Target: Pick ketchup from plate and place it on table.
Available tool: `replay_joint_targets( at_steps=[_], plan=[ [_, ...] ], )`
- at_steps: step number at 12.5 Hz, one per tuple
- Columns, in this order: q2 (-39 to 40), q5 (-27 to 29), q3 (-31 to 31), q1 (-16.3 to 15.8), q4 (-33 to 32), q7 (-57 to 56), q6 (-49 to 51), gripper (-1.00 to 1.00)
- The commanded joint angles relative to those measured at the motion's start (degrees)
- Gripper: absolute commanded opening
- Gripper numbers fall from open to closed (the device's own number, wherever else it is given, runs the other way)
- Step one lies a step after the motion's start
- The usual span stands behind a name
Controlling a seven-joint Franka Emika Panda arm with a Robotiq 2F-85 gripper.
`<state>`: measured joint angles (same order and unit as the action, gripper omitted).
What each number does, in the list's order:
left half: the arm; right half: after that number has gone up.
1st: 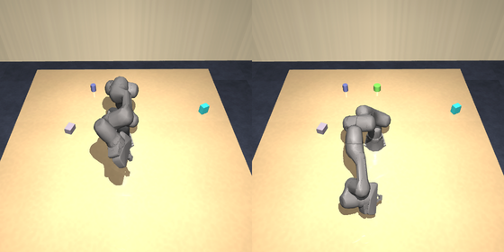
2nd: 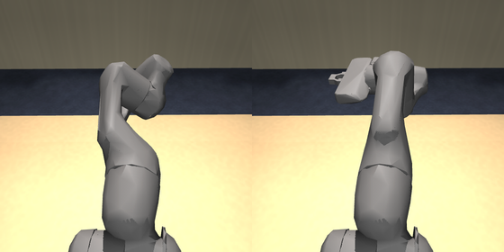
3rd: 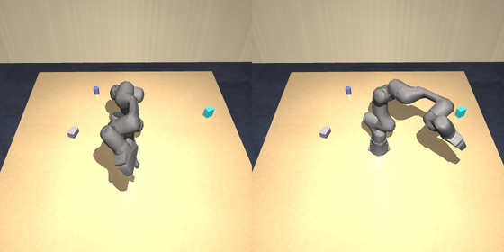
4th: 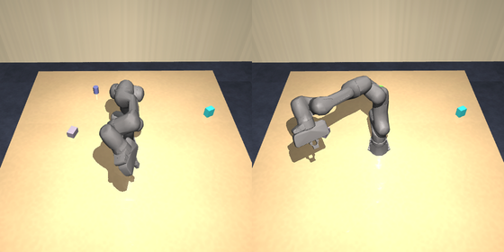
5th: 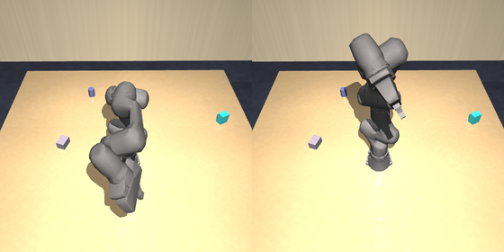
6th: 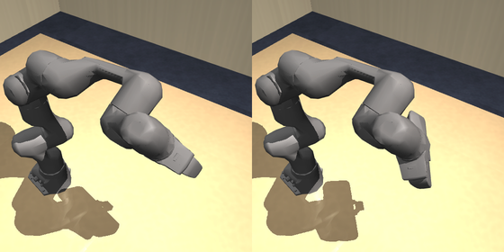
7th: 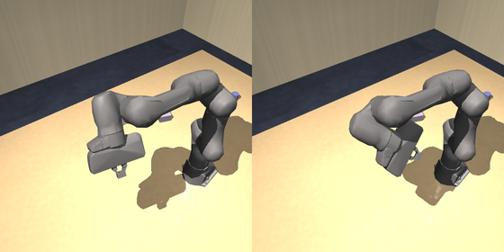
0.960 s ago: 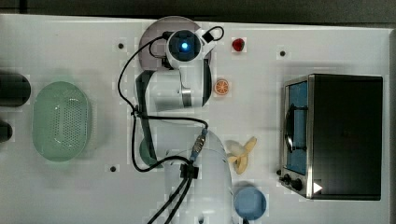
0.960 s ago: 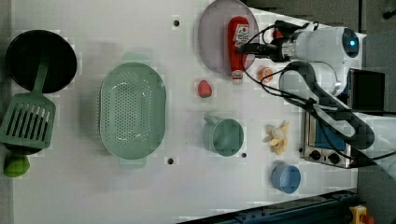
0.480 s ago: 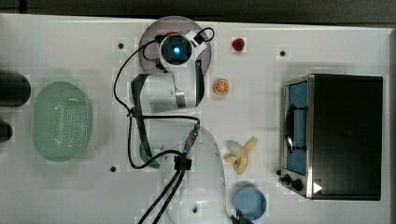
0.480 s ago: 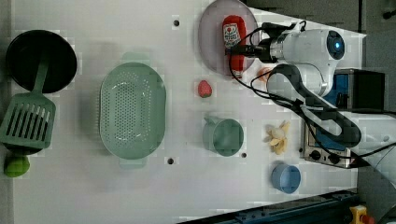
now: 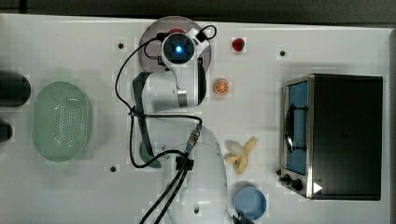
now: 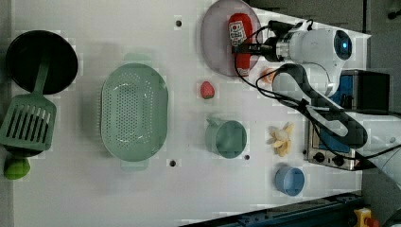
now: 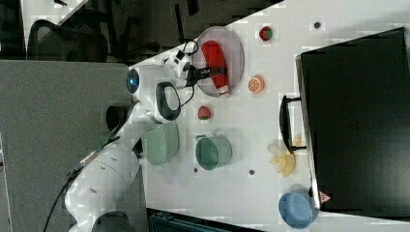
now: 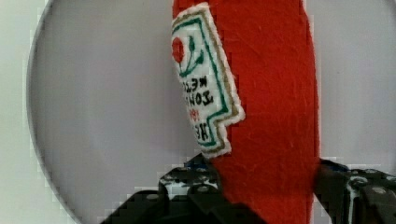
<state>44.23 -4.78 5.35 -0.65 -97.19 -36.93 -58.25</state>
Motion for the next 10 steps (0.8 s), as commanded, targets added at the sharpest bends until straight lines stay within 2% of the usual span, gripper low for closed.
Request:
replay_joint_targets(
  at_steps=[1,5,10],
  plan=[
    [-5.93,1.32,0.12,0.71,1.68,-0.56,1.07,0.2],
    [-15.02,7.47,0.09,1.25,1.62,-0.56,12.92,0.2],
    [-27.98,8.39,-1.59,3.15,0.49,-0.56,32.37,0.2]
  ],
)
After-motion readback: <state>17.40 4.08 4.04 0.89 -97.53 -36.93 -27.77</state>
